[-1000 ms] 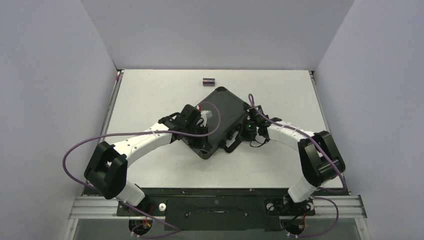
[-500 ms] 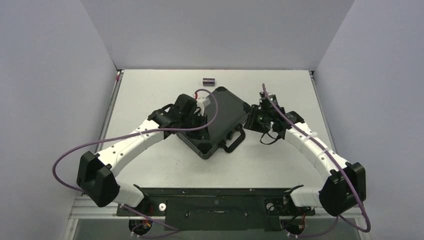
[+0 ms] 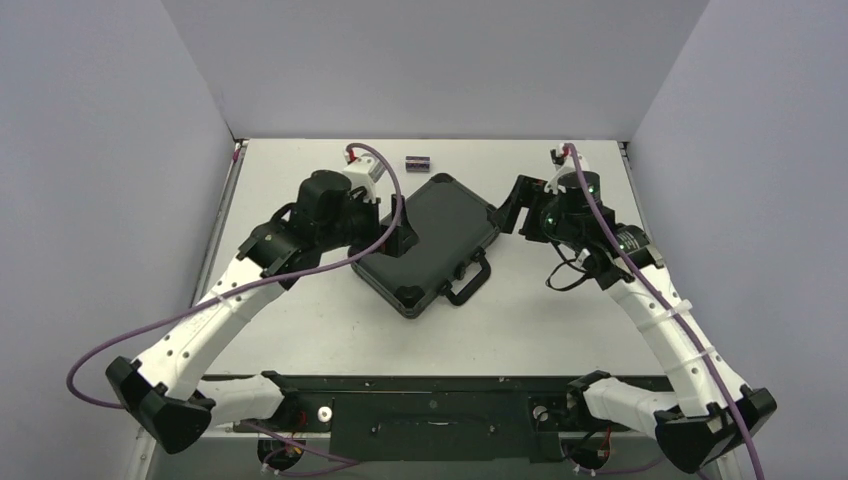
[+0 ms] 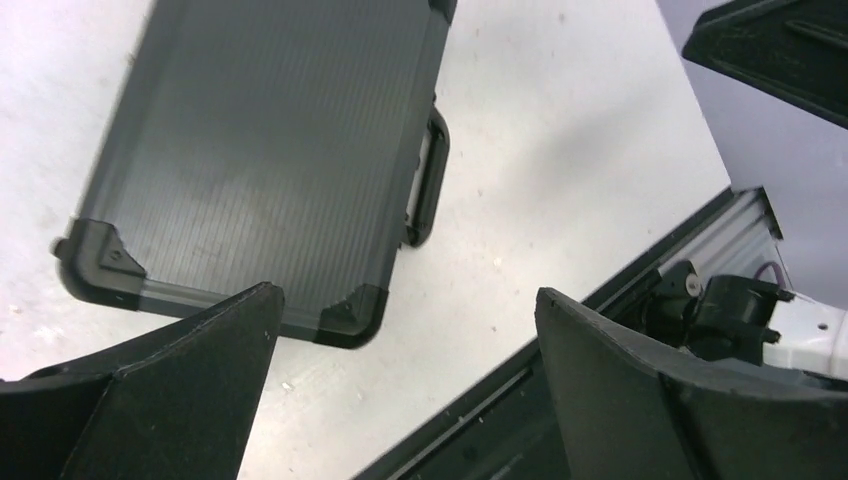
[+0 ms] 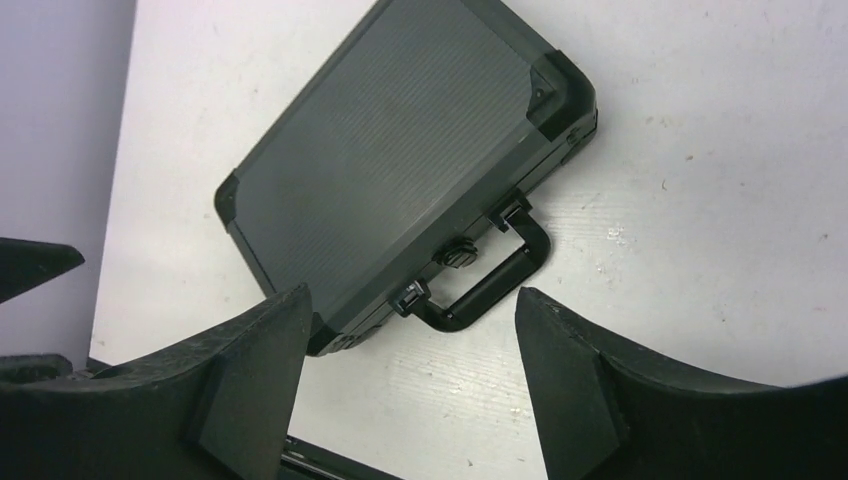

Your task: Pack up texas hold em set

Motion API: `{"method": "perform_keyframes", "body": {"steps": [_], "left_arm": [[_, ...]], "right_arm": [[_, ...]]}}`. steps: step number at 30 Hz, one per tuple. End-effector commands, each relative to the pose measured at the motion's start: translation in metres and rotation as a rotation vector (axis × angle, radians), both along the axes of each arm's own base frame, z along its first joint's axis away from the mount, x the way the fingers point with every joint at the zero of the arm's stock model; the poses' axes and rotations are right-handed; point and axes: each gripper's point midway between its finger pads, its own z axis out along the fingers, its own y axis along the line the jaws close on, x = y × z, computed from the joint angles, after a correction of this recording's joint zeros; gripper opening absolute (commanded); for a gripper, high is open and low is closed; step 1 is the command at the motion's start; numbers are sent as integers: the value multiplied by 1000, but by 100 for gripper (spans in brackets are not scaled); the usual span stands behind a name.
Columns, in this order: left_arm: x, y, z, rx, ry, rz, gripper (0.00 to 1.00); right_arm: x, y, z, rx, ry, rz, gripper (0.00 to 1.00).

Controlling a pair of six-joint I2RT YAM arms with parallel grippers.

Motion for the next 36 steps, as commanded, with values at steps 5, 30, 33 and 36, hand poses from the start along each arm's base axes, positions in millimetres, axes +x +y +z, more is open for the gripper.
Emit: {"method": "perform_keyframes", "body": {"steps": [5, 30, 33, 36], "left_arm": [[15, 44, 74, -125, -410, 186, 96], [-9, 140, 61, 25, -634, 452, 96], [-7, 141, 61, 29, -642, 461, 96], [-5, 142, 59, 38, -642, 466, 96]], "right_arm": [[-5, -17, 71, 96, -276, -81, 70], [-18, -85, 42, 211, -381, -494, 70], [-19, -86, 40, 201, -367, -506, 70], [-18, -83, 40, 185, -357, -482, 71]]}}
